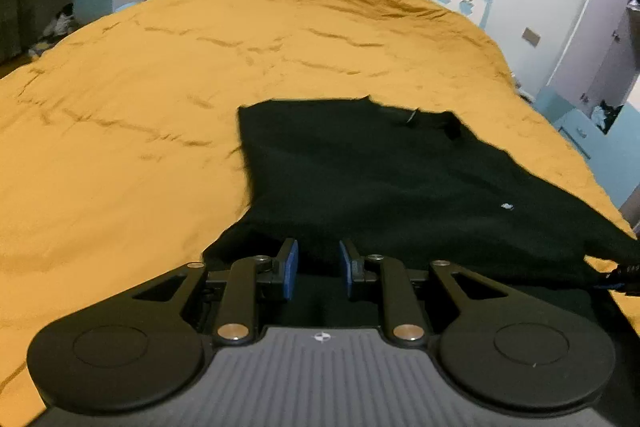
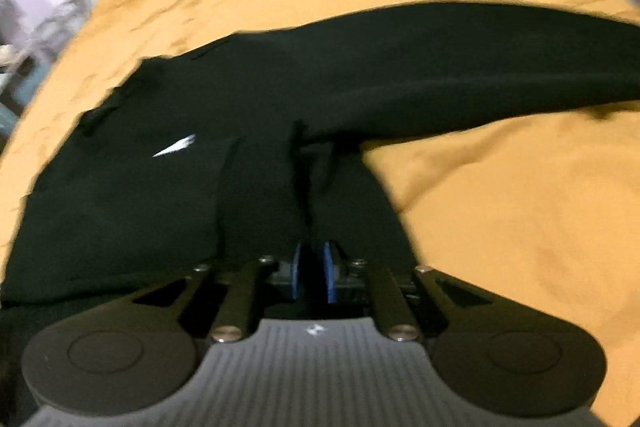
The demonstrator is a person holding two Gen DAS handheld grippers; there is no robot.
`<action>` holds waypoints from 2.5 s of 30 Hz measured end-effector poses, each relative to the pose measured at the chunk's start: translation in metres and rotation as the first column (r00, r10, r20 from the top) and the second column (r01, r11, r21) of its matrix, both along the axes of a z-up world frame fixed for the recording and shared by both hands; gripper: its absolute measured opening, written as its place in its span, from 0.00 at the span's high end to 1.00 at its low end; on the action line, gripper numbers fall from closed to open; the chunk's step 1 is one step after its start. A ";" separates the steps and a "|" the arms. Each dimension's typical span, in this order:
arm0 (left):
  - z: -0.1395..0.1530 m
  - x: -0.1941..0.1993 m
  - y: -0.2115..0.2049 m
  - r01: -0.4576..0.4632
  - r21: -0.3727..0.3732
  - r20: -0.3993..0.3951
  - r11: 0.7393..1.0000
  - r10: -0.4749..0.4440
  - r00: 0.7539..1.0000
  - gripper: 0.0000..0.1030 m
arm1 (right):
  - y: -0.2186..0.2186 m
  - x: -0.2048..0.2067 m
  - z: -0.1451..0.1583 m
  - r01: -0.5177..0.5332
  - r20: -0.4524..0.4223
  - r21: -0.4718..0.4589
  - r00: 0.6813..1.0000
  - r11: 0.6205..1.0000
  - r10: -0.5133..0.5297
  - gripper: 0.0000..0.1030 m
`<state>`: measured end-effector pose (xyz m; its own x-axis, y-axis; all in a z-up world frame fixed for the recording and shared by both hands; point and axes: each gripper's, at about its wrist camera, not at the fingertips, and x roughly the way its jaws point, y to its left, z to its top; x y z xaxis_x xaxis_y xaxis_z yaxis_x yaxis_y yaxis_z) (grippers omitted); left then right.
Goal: Fold small clothes
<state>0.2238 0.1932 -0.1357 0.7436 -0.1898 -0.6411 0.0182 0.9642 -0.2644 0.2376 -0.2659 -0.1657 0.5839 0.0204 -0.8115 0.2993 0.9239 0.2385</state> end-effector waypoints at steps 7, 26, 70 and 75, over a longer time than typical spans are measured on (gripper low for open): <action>-0.025 0.039 -0.002 -0.056 -0.027 -0.048 0.998 0.055 0.997 0.68 | 0.033 0.032 0.006 -0.202 0.151 0.187 0.973 0.961 0.175 0.72; 0.028 0.020 -0.148 0.182 -0.212 0.040 0.960 -0.178 0.983 0.43 | -0.206 -0.068 0.014 0.418 0.211 0.302 0.847 0.857 -0.488 0.40; -0.006 0.012 -0.114 0.058 -0.401 -0.006 0.914 -0.067 0.998 0.43 | -0.096 0.024 0.140 0.115 0.541 0.263 0.804 0.958 -0.245 0.93; -0.015 -0.007 -0.062 -0.028 -0.460 0.023 0.888 0.043 0.999 0.43 | 0.050 0.050 0.132 -0.155 0.553 0.175 0.833 0.972 0.033 0.93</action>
